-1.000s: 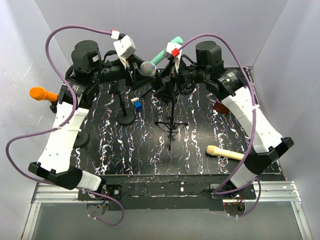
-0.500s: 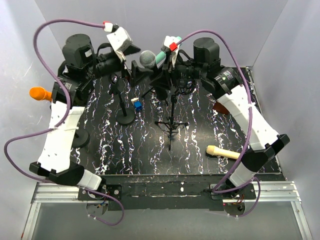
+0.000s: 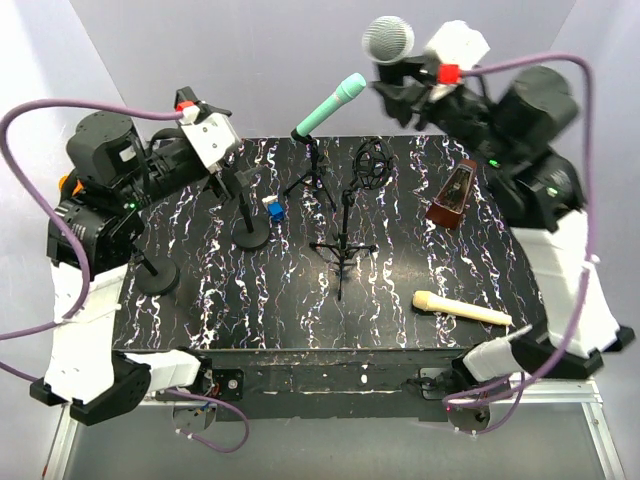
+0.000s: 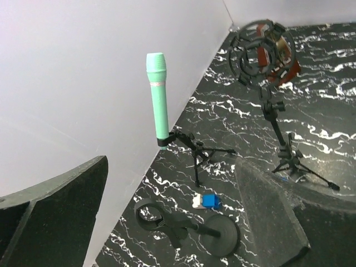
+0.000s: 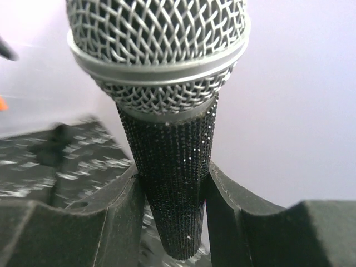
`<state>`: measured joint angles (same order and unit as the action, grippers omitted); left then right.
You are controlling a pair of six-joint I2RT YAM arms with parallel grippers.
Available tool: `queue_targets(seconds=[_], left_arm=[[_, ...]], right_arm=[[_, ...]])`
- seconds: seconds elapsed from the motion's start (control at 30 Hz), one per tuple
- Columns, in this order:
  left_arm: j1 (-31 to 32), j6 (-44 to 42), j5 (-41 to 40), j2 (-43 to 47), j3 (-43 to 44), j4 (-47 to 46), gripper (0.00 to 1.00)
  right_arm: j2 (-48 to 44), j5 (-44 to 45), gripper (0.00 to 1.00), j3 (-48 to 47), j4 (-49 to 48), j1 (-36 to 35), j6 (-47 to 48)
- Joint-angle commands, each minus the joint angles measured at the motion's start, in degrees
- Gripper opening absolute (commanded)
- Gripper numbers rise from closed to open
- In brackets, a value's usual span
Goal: Remove the microphone from the stand
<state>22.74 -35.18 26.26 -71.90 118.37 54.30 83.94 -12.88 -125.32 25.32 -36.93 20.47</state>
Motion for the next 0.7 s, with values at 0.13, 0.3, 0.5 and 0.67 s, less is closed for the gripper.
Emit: queue_targets(seconds=[0.13,0.3,0.5,0.67], left_arm=[[1.43,-3.77,9.84,-0.09,-19.45,-13.39,0.98],[1.52,1.95,12.58,0.01,-29.50,-22.75,0.97],[1.52,6.08,12.23,-0.87,-27.93,-21.35,0.97],[1.60,7.40,11.01,-1.40,-26.70,-20.29,0.97]], right_arm=[[-19.13,9.67,0.01,28.14,8.50,21.25,9.76],[-34.26,-4.85,0.01,60.14,10.35,32.78,31.16],[-35.35,-3.39,0.01,72.14,21.60,34.55,49.23],[-24.82,0.84,0.01,70.56,25.12,35.17,49.40]])
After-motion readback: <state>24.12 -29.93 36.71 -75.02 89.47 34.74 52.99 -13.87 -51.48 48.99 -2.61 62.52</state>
